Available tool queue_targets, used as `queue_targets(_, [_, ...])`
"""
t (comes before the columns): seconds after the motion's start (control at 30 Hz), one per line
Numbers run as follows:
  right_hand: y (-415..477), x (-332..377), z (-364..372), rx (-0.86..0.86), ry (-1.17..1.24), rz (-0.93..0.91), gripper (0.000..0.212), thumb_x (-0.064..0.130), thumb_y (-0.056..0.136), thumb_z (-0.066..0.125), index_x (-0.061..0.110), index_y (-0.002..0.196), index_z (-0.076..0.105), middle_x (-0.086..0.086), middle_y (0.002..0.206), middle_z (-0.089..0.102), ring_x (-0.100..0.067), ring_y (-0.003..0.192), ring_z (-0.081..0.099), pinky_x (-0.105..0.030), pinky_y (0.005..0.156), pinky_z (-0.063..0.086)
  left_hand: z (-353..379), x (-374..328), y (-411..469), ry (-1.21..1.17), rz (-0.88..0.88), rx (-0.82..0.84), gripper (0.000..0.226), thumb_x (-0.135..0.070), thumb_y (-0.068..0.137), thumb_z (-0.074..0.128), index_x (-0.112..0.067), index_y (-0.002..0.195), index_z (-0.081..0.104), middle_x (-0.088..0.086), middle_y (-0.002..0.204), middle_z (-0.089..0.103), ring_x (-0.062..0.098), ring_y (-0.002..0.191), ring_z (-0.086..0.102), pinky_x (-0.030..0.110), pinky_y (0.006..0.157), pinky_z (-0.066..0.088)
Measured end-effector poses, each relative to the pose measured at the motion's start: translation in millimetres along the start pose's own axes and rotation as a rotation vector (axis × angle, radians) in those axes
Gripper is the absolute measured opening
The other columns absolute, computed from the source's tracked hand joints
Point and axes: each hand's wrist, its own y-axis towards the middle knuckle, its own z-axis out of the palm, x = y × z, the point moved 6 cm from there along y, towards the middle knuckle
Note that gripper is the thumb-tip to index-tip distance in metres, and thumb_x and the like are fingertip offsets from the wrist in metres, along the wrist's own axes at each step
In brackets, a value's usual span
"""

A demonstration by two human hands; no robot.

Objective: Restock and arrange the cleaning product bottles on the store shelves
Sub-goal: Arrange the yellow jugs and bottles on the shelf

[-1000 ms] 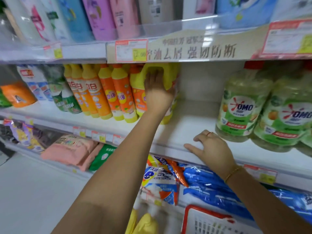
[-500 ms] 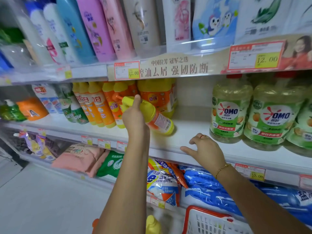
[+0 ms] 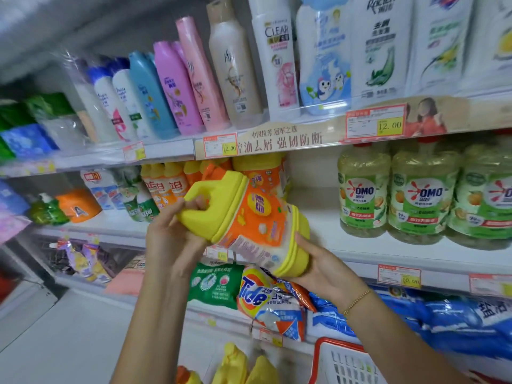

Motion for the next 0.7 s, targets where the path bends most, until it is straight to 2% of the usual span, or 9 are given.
queue_targets(0.07, [-8.7, -10.1, -0.9, 0.086, 0.002, -0.027, 0.084, 0.022, 0.044, 0.096, 0.006, 0.12, 0.063, -0.02, 0.124, 0.063, -0.034, 0.109, 0.064, -0.047, 0.082, 0.056, -14.8, -1.4, -11.5, -0.022, -0.016, 0.022, 0.028, -0.014, 0.043, 0.086, -0.013, 0.056, 0.062, 0.0, 0.067, 0.055, 0.012, 0.071, 0.061, 0.03, 0.088, 0.05])
queue_targets(0.23, [-32.3, -33.8, -12.0, 0.073, -0.017, -0.107, 0.103, 0.009, 0.037, 0.097, 0.007, 0.129, 0.049, -0.02, 0.122, 0.063, -0.034, 0.109, 0.063, -0.043, 0.078, 0.057, -35.5, 2.9, -31.0, -0.03, -0.059, 0.077, 0.029, -0.016, 0.047, 0.086, -0.014, 0.056, 0.058, -0.004, 0.056, 0.051, 0.01, 0.07, 0.06, 0.028, 0.082, 0.054])
queue_targets(0.3, [-39.4, -33.8, -9.1, 0.062, -0.04, -0.133, 0.105, 0.009, 0.036, 0.097, 0.007, 0.129, 0.048, -0.019, 0.12, 0.065, -0.032, 0.108, 0.064, -0.04, 0.076, 0.057, -36.1, 5.5, -34.5, -0.073, -0.126, 0.152, 0.012, -0.015, 0.076, 0.069, -0.006, 0.069, 0.063, 0.003, 0.066, 0.061, 0.016, 0.084, 0.062, 0.029, 0.1, 0.044])
queue_targets(0.33, [-41.5, -32.6, -6.9, 0.062, -0.05, -0.146, 0.104, 0.009, 0.037, 0.097, 0.007, 0.129, 0.048, -0.018, 0.119, 0.065, -0.031, 0.107, 0.065, -0.038, 0.076, 0.057, -39.4, 2.0, -35.5, -0.038, -0.091, 0.117, 0.021, -0.014, 0.089, 0.05, -0.001, 0.081, 0.064, 0.009, 0.076, 0.065, 0.019, 0.095, 0.061, 0.029, 0.109, 0.032])
queue_targets(0.4, [-43.7, -28.1, -1.1, 0.08, -0.081, -0.174, 0.1, 0.009, 0.042, 0.095, 0.007, 0.13, 0.047, -0.018, 0.12, 0.065, -0.031, 0.108, 0.064, -0.038, 0.077, 0.057, -51.4, -18.0, -39.0, 0.093, 0.063, -0.014, 0.039, -0.015, 0.097, 0.026, 0.007, 0.101, 0.059, 0.017, 0.09, 0.066, 0.026, 0.109, 0.055, 0.028, 0.115, 0.015])
queue_targets(0.47, [-45.6, -22.2, 5.2, 0.091, -0.117, -0.195, 0.095, 0.011, 0.049, 0.093, 0.006, 0.132, 0.046, -0.018, 0.124, 0.063, -0.032, 0.113, 0.062, -0.038, 0.081, 0.056, -48.1, -26.2, -45.6, 0.096, 0.096, -0.028, 0.043, -0.015, 0.098, 0.022, 0.012, 0.109, 0.055, 0.02, 0.091, 0.066, 0.028, 0.108, 0.055, 0.03, 0.116, 0.014])
queue_targets(0.53, [-48.4, -17.5, 11.5, 0.084, -0.156, -0.217, 0.092, 0.018, 0.054, 0.092, 0.005, 0.132, 0.047, -0.018, 0.126, 0.061, -0.032, 0.116, 0.06, -0.039, 0.086, 0.055, -27.9, -20.4, -47.4, 0.059, 0.02, -0.011, 0.035, -0.012, 0.098, 0.034, 0.012, 0.102, 0.058, 0.017, 0.083, 0.065, 0.027, 0.098, 0.06, 0.035, 0.113, 0.026])
queue_targets(0.6, [-52.2, -11.1, 14.7, 0.016, -0.209, -0.263, 0.085, 0.03, 0.055, 0.091, 0.009, 0.128, 0.052, -0.013, 0.124, 0.064, -0.027, 0.113, 0.062, -0.036, 0.084, 0.056, -5.1, -15.3, -45.4, -0.142, -0.026, 0.112, 0.012, -0.007, 0.081, 0.065, 0.005, 0.082, 0.065, 0.008, 0.068, 0.062, 0.021, 0.079, 0.064, 0.038, 0.101, 0.043])
queue_targets(0.7, [-61.5, 5.4, 22.1, -0.174, -0.527, -0.394, 0.061, 0.031, 0.075, 0.074, 0.025, 0.13, 0.051, -0.002, 0.126, 0.063, -0.008, 0.104, 0.065, -0.02, 0.078, 0.054, 21.5, -20.2, -49.1, -0.066, 0.042, 0.097, 0.033, -0.014, 0.056, 0.085, 0.001, 0.081, 0.07, 0.004, 0.078, 0.062, 0.02, 0.092, 0.065, 0.041, 0.108, 0.037])
